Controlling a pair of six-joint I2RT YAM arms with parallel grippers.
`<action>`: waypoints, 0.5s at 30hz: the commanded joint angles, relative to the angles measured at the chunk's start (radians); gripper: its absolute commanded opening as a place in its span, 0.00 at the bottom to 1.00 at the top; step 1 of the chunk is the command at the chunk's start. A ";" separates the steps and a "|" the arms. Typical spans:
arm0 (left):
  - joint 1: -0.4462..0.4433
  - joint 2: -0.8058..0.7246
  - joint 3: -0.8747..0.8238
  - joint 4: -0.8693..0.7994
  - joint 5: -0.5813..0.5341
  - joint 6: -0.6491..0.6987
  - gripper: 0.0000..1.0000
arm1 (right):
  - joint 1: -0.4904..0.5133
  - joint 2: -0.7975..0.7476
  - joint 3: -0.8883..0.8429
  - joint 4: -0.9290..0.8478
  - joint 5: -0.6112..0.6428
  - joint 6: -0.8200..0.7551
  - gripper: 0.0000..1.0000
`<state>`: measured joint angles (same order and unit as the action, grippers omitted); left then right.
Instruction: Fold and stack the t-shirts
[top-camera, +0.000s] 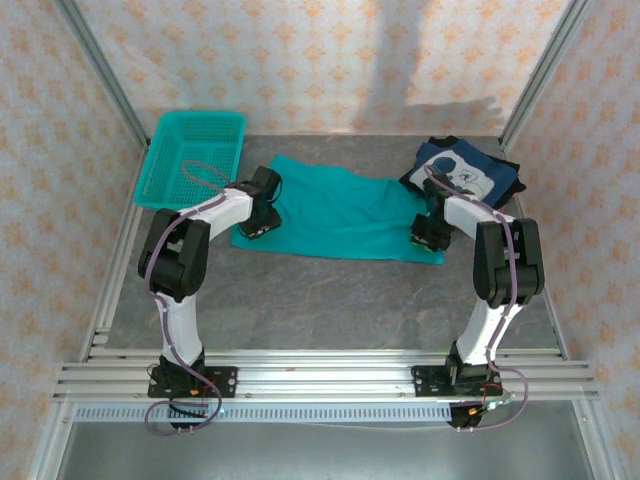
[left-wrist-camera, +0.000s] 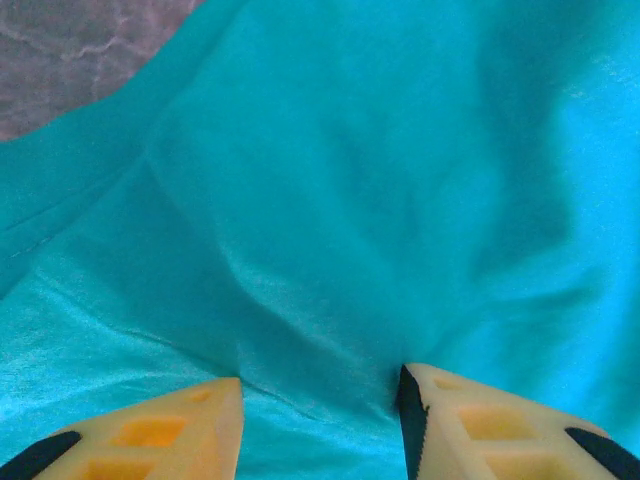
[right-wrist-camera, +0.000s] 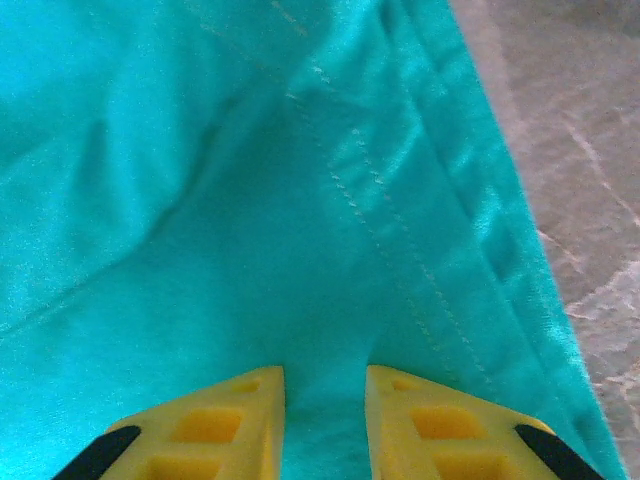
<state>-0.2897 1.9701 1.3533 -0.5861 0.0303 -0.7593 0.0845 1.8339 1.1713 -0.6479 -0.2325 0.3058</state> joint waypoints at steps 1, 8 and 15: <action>0.001 0.015 -0.047 -0.041 -0.074 0.008 0.44 | 0.001 0.005 -0.036 -0.061 0.087 0.018 0.28; -0.001 -0.086 -0.223 -0.056 -0.063 -0.034 0.41 | 0.006 -0.024 -0.084 -0.091 0.094 0.011 0.29; -0.012 -0.264 -0.425 -0.070 -0.036 -0.078 0.41 | 0.006 -0.106 -0.173 -0.158 0.082 0.025 0.31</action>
<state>-0.3000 1.7317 1.0039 -0.5419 0.0227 -0.8028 0.0959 1.7519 1.0603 -0.6739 -0.2081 0.3141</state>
